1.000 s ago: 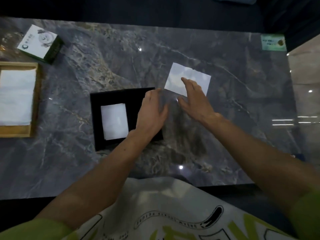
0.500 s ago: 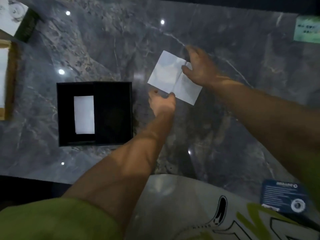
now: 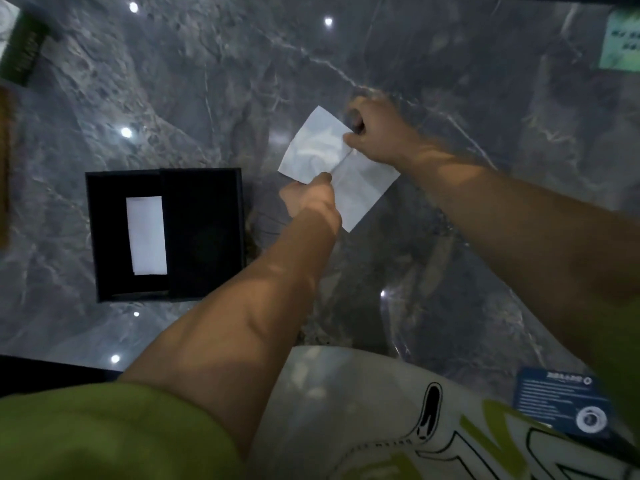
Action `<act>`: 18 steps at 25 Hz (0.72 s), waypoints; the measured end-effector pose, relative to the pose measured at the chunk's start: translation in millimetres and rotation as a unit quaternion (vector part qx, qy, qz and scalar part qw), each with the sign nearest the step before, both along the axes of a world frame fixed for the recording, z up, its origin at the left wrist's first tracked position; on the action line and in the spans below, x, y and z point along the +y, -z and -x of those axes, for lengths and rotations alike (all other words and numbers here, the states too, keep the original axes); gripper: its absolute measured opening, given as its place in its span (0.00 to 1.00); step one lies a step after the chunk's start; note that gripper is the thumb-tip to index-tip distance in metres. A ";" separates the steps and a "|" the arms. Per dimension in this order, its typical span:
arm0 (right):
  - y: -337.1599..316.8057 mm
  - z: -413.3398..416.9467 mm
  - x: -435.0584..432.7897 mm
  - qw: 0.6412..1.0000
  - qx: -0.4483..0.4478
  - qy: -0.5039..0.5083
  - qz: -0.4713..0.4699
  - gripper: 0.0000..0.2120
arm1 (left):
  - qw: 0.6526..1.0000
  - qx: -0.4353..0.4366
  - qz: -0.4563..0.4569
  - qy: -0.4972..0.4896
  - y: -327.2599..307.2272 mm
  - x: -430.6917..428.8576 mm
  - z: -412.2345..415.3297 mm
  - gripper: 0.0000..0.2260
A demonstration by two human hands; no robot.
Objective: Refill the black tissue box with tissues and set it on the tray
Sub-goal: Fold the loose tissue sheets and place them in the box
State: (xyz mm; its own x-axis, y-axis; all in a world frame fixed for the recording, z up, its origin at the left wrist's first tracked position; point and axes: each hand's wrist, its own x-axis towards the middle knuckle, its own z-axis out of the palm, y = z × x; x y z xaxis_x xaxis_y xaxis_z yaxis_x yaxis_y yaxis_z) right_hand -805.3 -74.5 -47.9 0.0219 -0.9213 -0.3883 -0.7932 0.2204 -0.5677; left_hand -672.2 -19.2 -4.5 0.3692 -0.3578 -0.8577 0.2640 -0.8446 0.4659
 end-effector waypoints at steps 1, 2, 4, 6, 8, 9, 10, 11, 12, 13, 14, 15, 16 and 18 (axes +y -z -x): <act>0.2 -0.9 2.8 1.000 -0.008 0.007 -0.016 0.11 | 1.000 0.000 -0.007 -0.001 0.8 0.6 -0.9 0.13; 0.7 -2.2 6.1 0.999 -0.017 0.020 -0.032 0.14 | 1.000 0.002 -0.013 0.001 0.9 1.6 -2.2 0.12; 1.8 -4.3 11.7 0.996 -0.041 0.061 -0.059 0.18 | 1.000 0.013 -0.020 0.008 -3.6 4.8 -4.6 0.14; 0.5 -4.6 15.0 0.991 -0.059 0.082 -0.092 0.16 | 0.999 0.014 -0.028 0.027 -6.2 7.9 -7.9 0.13; -0.7 -4.7 17.6 0.989 -0.058 0.063 -0.119 0.11 | 0.999 0.017 -0.030 0.040 -8.2 10.8 -13.2 0.13; -1.8 -5.7 19.9 0.989 -0.051 0.049 -0.127 0.10 | 0.998 0.020 -0.027 0.047 -8.4 12.3 -16.4 0.14; -2.8 -7.4 23.3 0.989 -0.044 0.040 -0.134 0.08 | 0.998 0.020 -0.026 0.059 -6.4 13.6 -20.3 0.14; -3.7 -9.4 27.4 0.989 -0.041 0.039 -0.140 0.07 | 0.997 0.020 -0.024 0.074 -5.7 14.7 -24.4 0.12; -4.0 -11.5 32.6 0.987 -0.046 0.048 -0.148 0.05 | 0.995 0.020 -0.025 0.090 -6.3 16.8 -28.9 0.11; -3.9 -13.2 38.1 0.984 -0.059 0.065 -0.152 0.04 | 0.994 0.020 -0.029 0.107 -7.1 18.5 -32.9 0.10; -4.0 -15.0 43.7 0.982 -0.079 0.085 -0.151 0.04 | 0.991 0.016 -0.032 0.126 -8.0 20.5 -37.4 0.09; -4.7 -17.3 49.8 0.978 -0.102 0.106 -0.145 0.03 | 0.989 0.014 -0.031 0.144 -9.5 23.1 -42.2 0.07; -6.6 -19.6 56.1 0.975 -0.125 0.125 -0.138 0.03 | 0.986 0.017 -0.024 0.162 -9.5 25.8 -46.8 0.06; -15.8 -24.4 68.9 0.967 -0.161 0.152 -0.125 0.03 | 0.982 0.033 0.009 0.187 -10.3 32.1 -56.5 0.07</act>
